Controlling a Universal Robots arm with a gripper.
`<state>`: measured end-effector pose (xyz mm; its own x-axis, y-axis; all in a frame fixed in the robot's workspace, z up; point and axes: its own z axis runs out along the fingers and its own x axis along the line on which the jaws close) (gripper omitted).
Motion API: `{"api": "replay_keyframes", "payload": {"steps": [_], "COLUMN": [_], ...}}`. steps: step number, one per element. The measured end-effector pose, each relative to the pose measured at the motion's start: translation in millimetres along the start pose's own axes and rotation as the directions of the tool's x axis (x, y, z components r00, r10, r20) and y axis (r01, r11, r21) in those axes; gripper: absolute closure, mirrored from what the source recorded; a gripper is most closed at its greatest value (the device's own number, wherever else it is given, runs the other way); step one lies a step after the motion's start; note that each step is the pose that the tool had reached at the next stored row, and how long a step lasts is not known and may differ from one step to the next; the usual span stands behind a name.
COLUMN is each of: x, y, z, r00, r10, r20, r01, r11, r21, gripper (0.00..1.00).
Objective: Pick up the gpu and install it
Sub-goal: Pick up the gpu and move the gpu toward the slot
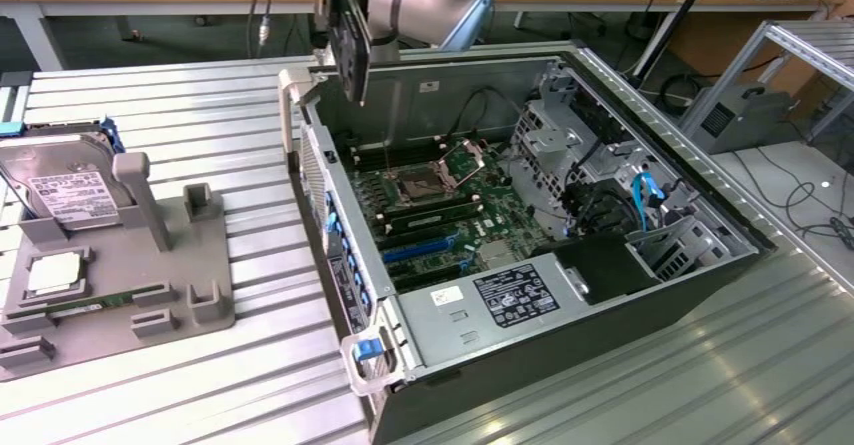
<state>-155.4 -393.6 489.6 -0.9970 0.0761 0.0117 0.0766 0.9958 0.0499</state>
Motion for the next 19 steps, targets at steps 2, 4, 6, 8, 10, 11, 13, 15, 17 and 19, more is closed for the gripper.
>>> {"api": "replay_keyframes", "payload": {"steps": [2, 4, 6, 8, 10, 11, 13, 15, 17, 19], "x": [-4.8, -8.7, -14.0, -17.8, -22.9, -24.7, -31.8, -38.5, -45.4, -52.4], "y": [0.3, 0.6, 1.0, 1.3, 1.6, 1.8, 2.3, 2.8, 3.3, 3.7], "z": [0.5, 0.8, 1.3, 1.6, 2.0, 2.1, 2.8, 3.3, 4.0, 4.5], "r00": [1.0, 1.0, 1.0, 1.0, 1.0, 1.0, 1.0, 1.0, 1.0, 1.0], "r10": [0.0, 0.0, 0.0, 0.0, 0.0, 0.0, 0.0, 0.0, 0.0, 0.0], "r20": [0.0, 0.0, 0.0, 0.0, 0.0001, 0.0, 0.0, 0.0, 0.0, 0.0], "r01": [0.0, 0.0, 0.0, 0.0, 0.0, 0.0, 0.0, 0.0, 0.0, 0.0], "r11": [1.0, 1.0, 1.0, 1.0, 1.0, 1.0, 1.0, 1.0, 1.0, 1.0], "r21": [-0.0001, 0.0, 0.0, 0.0, -0.0001, 0.0, 0.0, 0.0001, 0.0002, 0.0002], "gripper": [0.73, 0.73, 0.73, 0.73, 0.73, 0.73, 0.73, 0.73, 0.73, 0.73]}}
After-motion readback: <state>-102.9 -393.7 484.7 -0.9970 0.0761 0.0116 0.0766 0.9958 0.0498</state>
